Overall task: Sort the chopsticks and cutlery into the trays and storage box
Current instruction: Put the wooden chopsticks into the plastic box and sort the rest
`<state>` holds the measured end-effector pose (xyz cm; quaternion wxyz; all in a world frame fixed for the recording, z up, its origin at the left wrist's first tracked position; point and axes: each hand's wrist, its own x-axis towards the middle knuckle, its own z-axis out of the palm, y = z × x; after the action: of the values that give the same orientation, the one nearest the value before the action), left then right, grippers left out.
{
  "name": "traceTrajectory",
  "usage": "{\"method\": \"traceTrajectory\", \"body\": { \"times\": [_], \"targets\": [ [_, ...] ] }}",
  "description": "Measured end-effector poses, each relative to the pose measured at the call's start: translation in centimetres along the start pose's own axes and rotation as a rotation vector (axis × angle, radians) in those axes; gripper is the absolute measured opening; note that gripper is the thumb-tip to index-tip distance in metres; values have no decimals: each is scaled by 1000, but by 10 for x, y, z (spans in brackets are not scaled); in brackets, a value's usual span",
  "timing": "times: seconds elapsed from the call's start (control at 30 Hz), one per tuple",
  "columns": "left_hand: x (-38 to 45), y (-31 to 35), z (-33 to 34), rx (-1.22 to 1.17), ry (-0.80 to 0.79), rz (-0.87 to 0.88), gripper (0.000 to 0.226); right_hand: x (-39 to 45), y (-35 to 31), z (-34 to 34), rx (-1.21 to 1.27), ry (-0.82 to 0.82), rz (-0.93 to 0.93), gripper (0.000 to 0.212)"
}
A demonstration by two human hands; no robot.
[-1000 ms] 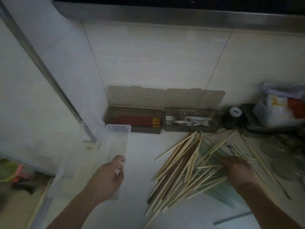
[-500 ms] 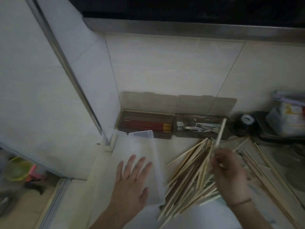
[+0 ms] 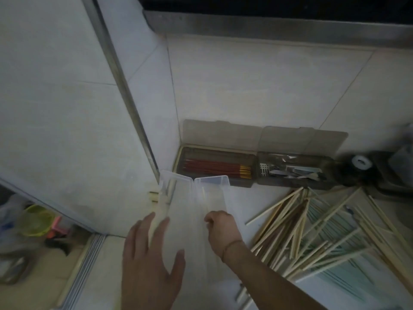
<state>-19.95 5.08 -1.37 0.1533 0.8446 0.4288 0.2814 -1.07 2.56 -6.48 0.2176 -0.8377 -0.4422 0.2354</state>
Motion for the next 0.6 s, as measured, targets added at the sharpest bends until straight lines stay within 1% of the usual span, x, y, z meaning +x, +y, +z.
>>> {"method": "traceTrajectory", "body": {
  "times": [0.07, 0.1, 0.13, 0.2, 0.27, 0.3, 0.37, 0.43, 0.47, 0.5, 0.57, 0.6],
  "targets": [
    [14, -4, 3, -302, -87, -323, 63, 7, 1, 8, -25, -23, 48, 30],
    [22, -5, 6, -422, -138, -428, 65, 9, 1, 13, -35, -62, 47, 30],
    [31, -6, 9, -471, -175, -476, 69, 9, 2, 17, -50, -97, 32, 29],
    [45, -7, 16, -386, -230, -435, 79, 7, 5, 23, -54, -119, 9, 29],
    [57, -3, 18, -244, -276, -324, 91, 5, 11, 26, -41, -131, 1, 32],
    [61, 0, 19, -173, -296, -263, 93, 4, 13, 28, -38, -150, -10, 33],
    [66, 1, 23, -80, -323, -173, 89, 0, 13, 26, -50, -209, -45, 32],
    [71, 0, 26, -70, -336, -124, 83, -9, 11, 18, -70, -208, -96, 34],
    [74, -1, 28, -89, -338, -113, 81, -16, 10, 9, -49, -157, -116, 35],
    [77, -4, 30, -112, -350, -111, 79, -24, 10, -4, 15, -53, -144, 34],
    [81, -8, 31, -124, -381, -110, 77, -41, 18, -33, 153, 245, -207, 23],
    [83, -10, 31, -86, -393, -101, 77, -46, 29, -47, 159, 408, -202, 19]
  ]
}}
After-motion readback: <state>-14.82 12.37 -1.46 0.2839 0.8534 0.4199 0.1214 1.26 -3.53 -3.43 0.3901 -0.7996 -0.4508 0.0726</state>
